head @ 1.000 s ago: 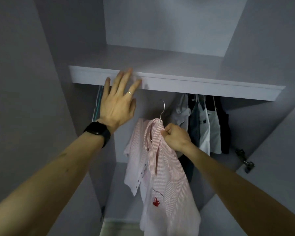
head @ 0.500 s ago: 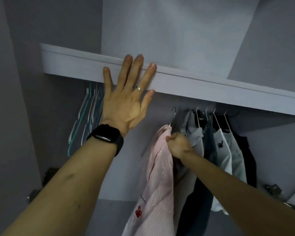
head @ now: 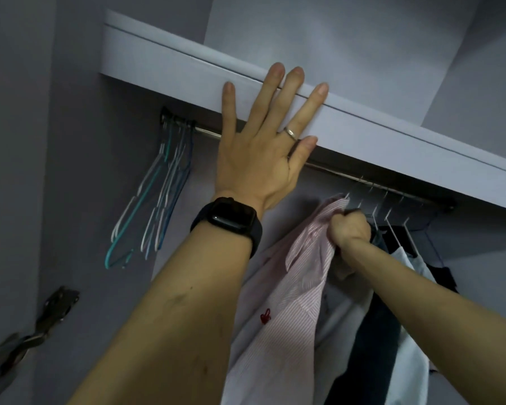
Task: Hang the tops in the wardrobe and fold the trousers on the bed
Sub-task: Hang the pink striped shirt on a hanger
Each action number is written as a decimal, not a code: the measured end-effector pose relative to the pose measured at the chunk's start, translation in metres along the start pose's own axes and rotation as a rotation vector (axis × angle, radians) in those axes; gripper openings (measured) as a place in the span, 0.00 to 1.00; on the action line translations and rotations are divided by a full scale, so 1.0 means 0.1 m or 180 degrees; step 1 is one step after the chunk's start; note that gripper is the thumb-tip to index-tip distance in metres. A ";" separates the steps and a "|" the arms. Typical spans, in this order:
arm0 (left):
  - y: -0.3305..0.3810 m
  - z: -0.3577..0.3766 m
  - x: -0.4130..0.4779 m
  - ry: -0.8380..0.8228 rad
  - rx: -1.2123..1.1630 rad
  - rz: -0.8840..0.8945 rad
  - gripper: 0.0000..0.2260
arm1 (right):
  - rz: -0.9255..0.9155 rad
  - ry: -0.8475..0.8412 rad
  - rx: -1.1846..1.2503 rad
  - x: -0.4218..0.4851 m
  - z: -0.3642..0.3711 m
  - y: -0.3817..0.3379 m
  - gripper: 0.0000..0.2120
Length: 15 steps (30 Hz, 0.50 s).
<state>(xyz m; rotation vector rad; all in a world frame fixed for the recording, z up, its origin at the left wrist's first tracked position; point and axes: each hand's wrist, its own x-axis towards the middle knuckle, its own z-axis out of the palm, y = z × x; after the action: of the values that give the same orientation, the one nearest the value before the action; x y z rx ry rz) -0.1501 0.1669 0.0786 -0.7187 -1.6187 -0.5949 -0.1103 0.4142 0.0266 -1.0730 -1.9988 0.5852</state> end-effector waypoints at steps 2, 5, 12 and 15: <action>-0.01 0.00 0.00 0.0015 -0.0005 -0.0002 0.25 | -0.0117 -0.0117 -0.0137 0.10 0.05 -0.09 0.16; -0.01 0.01 -0.02 -0.0035 -0.0024 0.0002 0.25 | -0.0176 -0.0316 -0.0347 0.22 0.14 -0.11 0.16; -0.01 0.03 -0.01 -0.0042 -0.0068 -0.0010 0.24 | -0.0055 -0.0329 -0.0102 0.29 0.17 0.27 0.16; 0.01 0.04 0.00 -0.0049 -0.0035 -0.0020 0.24 | -0.0052 -0.0493 -0.0019 0.29 0.14 0.21 0.18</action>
<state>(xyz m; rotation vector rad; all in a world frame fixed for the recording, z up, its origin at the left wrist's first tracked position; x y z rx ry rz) -0.1520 0.1704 0.0777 -0.7280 -1.6336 -0.6045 -0.1208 0.4494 0.0157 -1.0413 -2.1417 0.6716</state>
